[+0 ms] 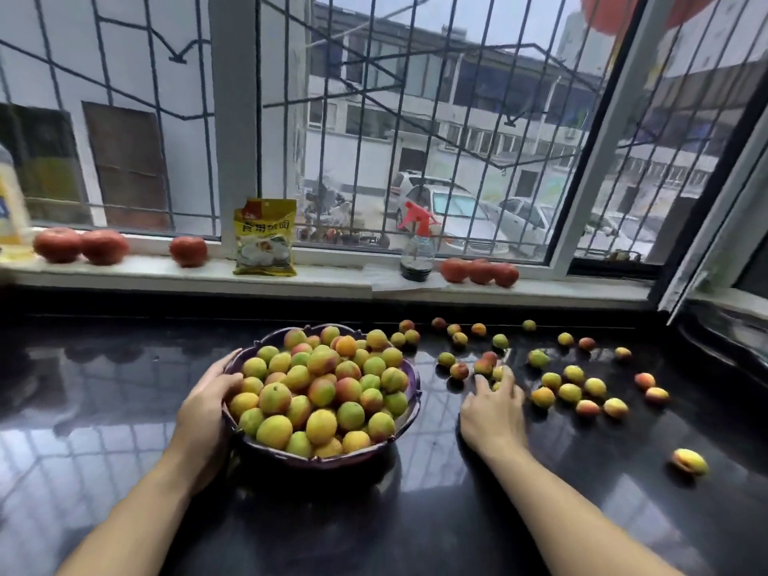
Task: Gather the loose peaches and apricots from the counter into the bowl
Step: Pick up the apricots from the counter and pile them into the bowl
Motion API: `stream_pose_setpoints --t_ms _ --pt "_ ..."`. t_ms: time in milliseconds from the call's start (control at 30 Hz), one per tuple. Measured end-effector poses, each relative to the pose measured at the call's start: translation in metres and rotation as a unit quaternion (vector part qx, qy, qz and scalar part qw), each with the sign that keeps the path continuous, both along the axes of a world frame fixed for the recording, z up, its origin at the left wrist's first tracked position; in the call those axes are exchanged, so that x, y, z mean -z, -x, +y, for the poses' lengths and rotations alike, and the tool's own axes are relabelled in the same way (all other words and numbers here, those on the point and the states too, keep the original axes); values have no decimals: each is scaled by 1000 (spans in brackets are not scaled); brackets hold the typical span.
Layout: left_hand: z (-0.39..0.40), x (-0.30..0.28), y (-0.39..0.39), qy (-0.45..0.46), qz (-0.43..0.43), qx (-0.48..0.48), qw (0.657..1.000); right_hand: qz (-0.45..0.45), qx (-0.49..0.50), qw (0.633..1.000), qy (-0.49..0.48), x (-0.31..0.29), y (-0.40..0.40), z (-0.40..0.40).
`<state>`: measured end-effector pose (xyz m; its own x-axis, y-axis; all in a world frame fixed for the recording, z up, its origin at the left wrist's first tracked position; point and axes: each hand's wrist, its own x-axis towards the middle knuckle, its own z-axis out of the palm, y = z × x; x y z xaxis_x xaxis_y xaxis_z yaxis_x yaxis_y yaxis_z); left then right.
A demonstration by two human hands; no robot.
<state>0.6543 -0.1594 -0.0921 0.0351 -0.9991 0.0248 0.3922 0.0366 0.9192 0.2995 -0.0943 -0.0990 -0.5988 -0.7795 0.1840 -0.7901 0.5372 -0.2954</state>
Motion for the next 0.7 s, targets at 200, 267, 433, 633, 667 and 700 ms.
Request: stream_pose_setpoints --t_ms 200,267,433,633,667,700 --pt "5 -7 2 11 -4 6 1000 -10 22 998 57 -3 -5 0" --pt "5 -8 2 9 -2 6 1000 17 0 997 81 -1 -6 4" --pt "4 -5 0 -4 -7 22 1000 -3 -25 992 123 2 0 6" --pt "4 -4 0 -8 -22 29 999 16 -173 974 148 7 0 -1" --pt "3 -4 1 -10 -27 32 999 -4 -186 969 165 4 -1 -9" --pt "3 -4 1 -14 -33 31 999 -33 -197 963 182 1 -2 -19"
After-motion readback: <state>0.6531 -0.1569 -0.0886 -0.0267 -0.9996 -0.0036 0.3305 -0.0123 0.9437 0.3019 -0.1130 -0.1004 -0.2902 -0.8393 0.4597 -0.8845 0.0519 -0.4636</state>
